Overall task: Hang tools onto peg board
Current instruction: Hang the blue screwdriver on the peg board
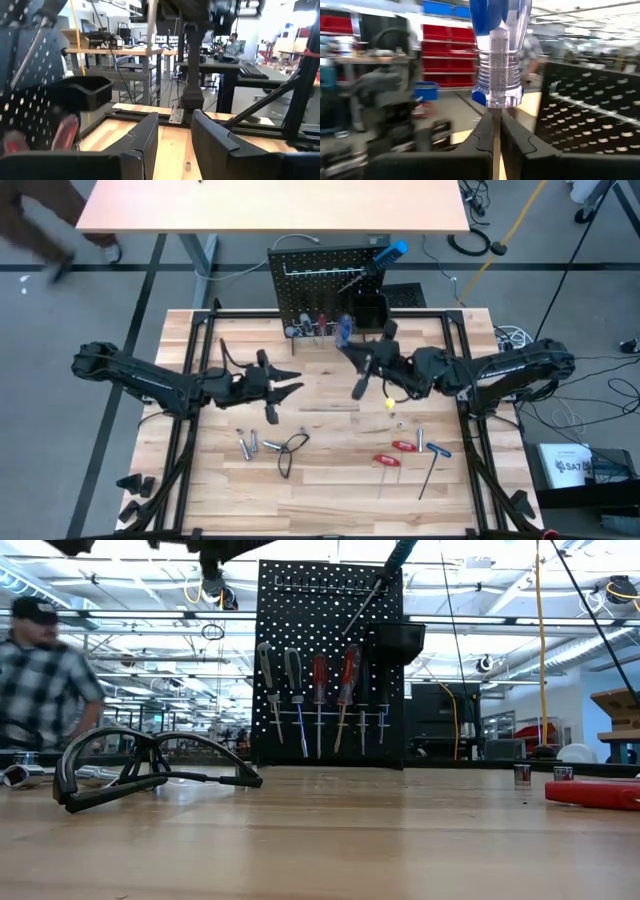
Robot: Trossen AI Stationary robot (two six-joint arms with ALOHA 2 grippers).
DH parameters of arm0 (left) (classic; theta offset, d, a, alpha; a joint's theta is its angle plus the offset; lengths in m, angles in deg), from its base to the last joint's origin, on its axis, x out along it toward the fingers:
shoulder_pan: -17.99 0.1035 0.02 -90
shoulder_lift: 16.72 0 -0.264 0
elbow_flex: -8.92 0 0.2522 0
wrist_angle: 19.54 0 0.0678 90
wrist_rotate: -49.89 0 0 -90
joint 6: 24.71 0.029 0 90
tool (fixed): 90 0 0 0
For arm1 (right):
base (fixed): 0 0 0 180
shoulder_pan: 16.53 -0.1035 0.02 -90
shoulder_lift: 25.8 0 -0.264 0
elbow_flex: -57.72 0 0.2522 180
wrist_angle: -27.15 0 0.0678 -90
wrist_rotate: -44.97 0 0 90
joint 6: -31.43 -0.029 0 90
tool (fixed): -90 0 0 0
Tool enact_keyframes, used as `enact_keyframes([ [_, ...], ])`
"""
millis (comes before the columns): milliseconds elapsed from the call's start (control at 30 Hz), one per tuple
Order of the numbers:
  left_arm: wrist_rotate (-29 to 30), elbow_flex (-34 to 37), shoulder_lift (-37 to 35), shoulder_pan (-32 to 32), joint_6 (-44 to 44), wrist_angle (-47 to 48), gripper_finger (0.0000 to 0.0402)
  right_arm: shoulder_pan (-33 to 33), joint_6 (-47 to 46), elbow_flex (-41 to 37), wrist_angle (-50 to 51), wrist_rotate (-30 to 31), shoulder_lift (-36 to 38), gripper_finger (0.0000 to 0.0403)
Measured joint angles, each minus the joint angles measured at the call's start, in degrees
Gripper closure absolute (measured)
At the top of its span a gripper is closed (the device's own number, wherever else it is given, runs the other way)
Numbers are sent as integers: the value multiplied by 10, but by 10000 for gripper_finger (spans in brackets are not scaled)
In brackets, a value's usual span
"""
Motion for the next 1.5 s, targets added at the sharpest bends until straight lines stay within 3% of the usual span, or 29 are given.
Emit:
enact_keyframes([
  [133,-1,43,-15,-9,-55,0,283,28,-7,23,37,35,-4,399],
  [367,13,73,-12,-30,-55,-12,283,88,-48,23,53,41,-4,399],
  [667,14,74,-12,-30,3,-61,283,128,-68,23,44,79,-21,399],
  [967,13,74,-12,-28,7,-60,283,152,-43,23,-32,134,-77,399],
  [1500,11,74,-12,-28,18,-55,283,195,-50,23,-53,143,-81,399],
])
